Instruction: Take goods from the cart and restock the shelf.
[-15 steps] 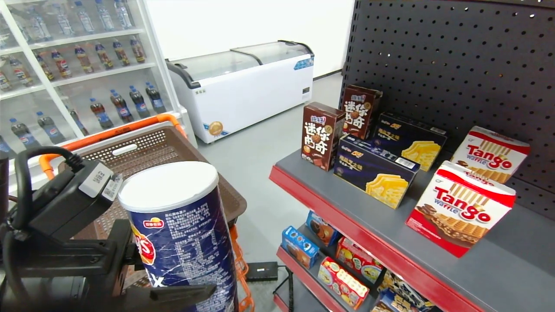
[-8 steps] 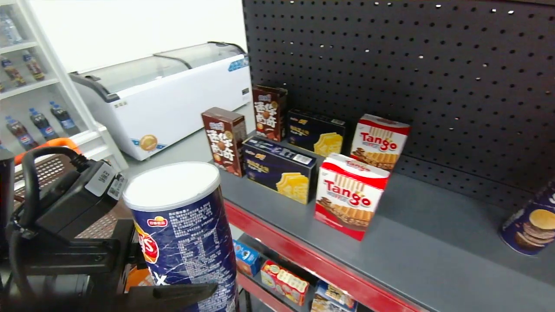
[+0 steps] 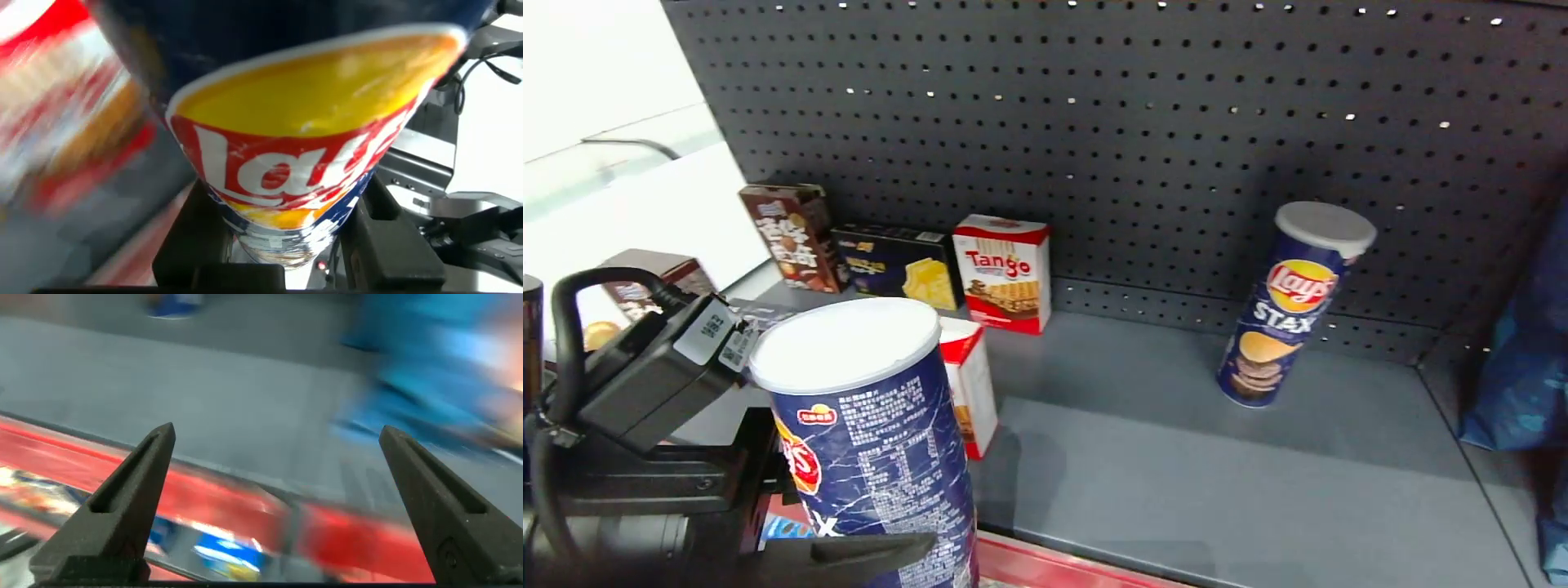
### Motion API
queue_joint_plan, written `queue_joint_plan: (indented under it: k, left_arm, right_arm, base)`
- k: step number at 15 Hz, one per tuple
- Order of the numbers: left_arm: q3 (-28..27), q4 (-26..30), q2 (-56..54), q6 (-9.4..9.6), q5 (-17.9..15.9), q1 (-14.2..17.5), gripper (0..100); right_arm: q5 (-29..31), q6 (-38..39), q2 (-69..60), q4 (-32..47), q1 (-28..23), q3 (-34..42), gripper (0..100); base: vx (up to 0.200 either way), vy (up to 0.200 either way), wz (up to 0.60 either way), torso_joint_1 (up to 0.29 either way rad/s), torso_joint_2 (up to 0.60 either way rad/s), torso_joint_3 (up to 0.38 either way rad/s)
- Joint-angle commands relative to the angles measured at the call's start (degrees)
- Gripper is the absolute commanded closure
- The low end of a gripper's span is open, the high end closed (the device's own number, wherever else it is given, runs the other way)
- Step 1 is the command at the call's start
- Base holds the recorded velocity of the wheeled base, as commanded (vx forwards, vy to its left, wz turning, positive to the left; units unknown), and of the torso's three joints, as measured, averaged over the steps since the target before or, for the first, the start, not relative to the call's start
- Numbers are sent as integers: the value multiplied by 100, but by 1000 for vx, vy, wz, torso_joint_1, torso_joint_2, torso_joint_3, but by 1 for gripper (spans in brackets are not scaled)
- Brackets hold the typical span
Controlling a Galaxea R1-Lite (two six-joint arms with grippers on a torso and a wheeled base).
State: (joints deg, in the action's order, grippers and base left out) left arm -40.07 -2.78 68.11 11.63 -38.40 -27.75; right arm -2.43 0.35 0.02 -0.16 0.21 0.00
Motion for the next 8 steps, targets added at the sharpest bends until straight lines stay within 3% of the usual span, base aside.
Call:
queue_joint_plan:
  k: [1,3,8]
  left_arm:
    - [-18,-3,9,-3,-1,-3,100]
    - [-36,-3,9,-3,-1,-3,100]
    - [-45,-3,9,-3,8,15,100]
  right_arm:
    - [-4,0,-2,-2,6,0,0]
    - [-4,0,-2,-2,6,0,0]
    - [-4,0,-2,-2,6,0,0]
  base:
    - [0,0,-600,12,7,2]
    - [0,0,-600,5,0,0]
    - [0,0,0,0,0,0]
